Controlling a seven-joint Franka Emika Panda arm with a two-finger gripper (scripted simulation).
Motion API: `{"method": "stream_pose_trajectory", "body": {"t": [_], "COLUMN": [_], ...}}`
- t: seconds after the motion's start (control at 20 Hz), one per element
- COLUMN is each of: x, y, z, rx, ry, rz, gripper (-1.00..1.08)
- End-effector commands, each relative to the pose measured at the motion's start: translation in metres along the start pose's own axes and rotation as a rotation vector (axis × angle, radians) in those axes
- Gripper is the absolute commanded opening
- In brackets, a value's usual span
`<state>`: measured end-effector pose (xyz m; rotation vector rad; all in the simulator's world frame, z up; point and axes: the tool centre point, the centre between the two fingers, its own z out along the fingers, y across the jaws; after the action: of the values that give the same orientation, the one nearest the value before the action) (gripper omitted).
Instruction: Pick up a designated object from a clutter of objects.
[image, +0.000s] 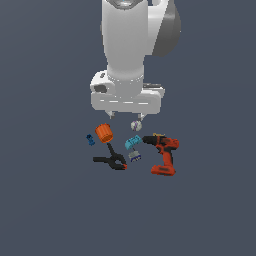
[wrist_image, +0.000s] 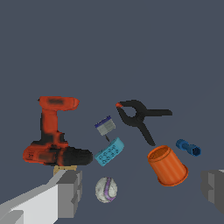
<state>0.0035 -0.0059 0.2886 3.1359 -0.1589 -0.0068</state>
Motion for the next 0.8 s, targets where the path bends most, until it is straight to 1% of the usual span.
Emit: {"method": "stream_pose_trajectory", "body": {"t": [0.0,0.35,0.75], "x": [-0.001,-0.006,-0.018], "y": [-0.002,-0.01,-0.017], "z": [0.012,0.054,0.105], "rx": [0.001,0.004,0.006], "ry": [0.0,0.0,0.0], "rz": [0.041,0.197,0.391], "gripper": [1.0,1.0,1.0]}}
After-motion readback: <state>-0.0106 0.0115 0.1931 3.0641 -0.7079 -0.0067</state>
